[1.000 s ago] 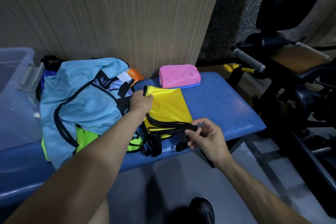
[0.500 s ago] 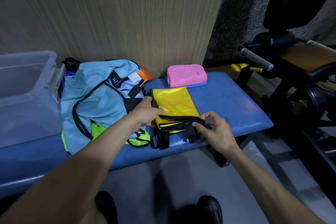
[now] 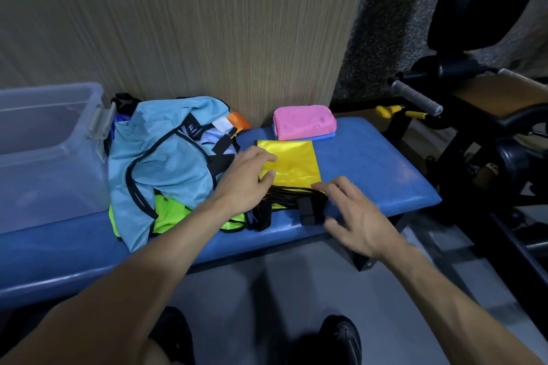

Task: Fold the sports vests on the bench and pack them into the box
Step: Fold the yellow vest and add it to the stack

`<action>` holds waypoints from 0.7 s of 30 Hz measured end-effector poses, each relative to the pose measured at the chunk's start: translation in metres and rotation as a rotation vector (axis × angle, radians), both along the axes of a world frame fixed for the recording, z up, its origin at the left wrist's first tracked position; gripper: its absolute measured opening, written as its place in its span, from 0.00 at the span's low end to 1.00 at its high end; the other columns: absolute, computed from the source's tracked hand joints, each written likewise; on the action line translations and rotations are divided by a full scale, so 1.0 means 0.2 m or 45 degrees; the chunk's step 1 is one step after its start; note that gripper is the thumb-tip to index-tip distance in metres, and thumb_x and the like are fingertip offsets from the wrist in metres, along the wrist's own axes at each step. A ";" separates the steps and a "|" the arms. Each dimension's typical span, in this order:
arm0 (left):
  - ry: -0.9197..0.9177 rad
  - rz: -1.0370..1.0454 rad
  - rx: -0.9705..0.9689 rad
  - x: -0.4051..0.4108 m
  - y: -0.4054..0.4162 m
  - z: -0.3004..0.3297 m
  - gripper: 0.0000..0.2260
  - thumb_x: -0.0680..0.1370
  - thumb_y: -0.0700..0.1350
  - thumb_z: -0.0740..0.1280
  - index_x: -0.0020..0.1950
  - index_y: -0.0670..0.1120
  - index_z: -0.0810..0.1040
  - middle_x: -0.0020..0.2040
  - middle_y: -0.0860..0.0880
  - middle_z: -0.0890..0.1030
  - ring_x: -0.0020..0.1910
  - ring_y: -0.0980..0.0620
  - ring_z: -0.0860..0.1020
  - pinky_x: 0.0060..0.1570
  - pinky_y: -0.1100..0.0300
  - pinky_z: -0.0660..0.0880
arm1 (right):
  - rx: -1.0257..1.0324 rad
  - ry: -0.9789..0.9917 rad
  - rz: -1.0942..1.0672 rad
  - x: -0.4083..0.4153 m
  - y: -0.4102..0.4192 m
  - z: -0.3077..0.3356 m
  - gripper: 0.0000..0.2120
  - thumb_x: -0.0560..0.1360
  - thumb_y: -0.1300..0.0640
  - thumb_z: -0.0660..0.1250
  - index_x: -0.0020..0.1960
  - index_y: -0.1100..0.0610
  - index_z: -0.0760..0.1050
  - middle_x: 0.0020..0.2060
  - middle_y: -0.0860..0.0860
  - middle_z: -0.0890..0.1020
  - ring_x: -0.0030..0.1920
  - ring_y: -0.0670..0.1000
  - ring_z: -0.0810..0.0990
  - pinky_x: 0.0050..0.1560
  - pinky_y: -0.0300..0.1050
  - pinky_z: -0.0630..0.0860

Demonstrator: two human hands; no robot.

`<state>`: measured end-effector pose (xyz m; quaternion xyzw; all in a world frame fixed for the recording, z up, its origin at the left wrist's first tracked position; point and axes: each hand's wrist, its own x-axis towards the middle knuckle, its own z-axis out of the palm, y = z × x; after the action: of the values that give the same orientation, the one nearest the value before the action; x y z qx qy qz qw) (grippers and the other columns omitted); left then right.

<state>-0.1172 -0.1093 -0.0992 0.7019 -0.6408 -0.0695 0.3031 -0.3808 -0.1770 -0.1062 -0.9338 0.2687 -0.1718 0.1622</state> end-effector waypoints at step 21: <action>-0.274 -0.568 0.314 -0.09 0.03 -0.10 0.12 0.85 0.46 0.59 0.65 0.49 0.77 0.65 0.54 0.75 0.64 0.50 0.71 0.68 0.51 0.68 | -0.213 0.032 -0.014 0.15 -0.03 -0.01 0.10 0.81 0.48 0.62 0.50 0.53 0.78 0.46 0.47 0.80 0.47 0.54 0.76 0.48 0.54 0.73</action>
<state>-0.1361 -0.1039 -0.1193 0.5784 -0.7948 -0.1369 0.1226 -0.3511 -0.1830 -0.1088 -0.9447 0.2607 -0.1827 0.0792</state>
